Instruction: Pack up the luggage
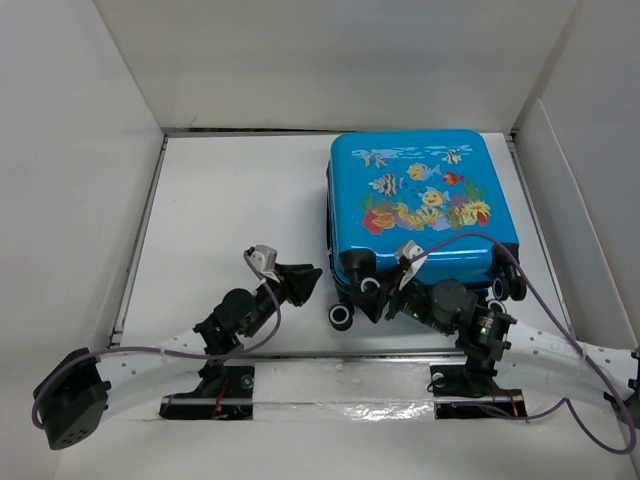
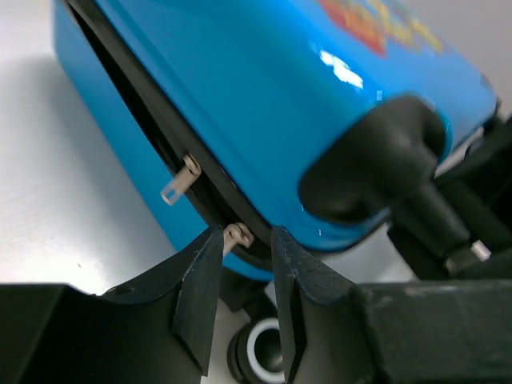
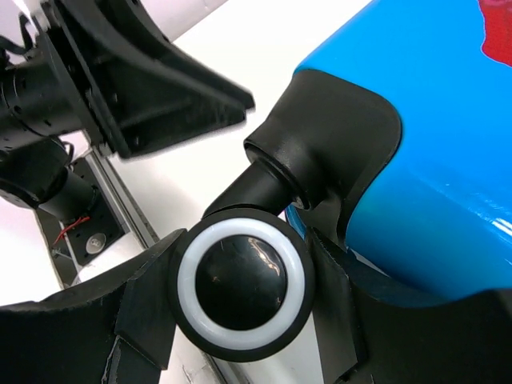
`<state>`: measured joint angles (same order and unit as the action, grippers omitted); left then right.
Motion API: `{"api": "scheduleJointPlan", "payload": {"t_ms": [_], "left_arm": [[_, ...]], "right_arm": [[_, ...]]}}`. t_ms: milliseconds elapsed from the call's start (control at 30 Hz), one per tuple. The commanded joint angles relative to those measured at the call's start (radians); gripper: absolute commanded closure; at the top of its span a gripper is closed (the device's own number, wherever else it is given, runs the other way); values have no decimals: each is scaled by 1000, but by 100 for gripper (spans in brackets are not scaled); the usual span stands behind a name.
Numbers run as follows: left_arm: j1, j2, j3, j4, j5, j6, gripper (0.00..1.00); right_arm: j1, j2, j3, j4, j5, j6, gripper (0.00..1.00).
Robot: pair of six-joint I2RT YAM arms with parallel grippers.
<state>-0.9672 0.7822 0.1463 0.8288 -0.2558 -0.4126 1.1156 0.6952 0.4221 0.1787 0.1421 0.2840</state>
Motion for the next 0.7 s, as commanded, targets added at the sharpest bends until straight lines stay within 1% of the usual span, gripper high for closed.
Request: {"api": "scheduleJointPlan", "payload": {"t_ms": [0,67,100,200,300,433,600,667], "left_arm": [[-7,55,2,-22,150,6,73],[-7,104,15,10,164,21,76],[-7,148,22,24,171,32,71],[-7,215,41,38,173,55,62],[30,247,32,96,210,61,59],[42,267,50,113,228,73,59],[42,284,107,66,201,136,60],[53,302,127,55,201,153,62]], "right_arm": [[20,24,46,-18,-19,-11,100],[20,30,50,-18,-16,-8,100],[20,32,52,-18,-13,-3,100],[20,24,49,-22,-3,-2,100],[20,23,50,-36,2,3,100],[20,24,50,-44,-2,4,100],[20,24,46,-42,-2,3,100],[20,24,47,-36,-9,1,100]]}}
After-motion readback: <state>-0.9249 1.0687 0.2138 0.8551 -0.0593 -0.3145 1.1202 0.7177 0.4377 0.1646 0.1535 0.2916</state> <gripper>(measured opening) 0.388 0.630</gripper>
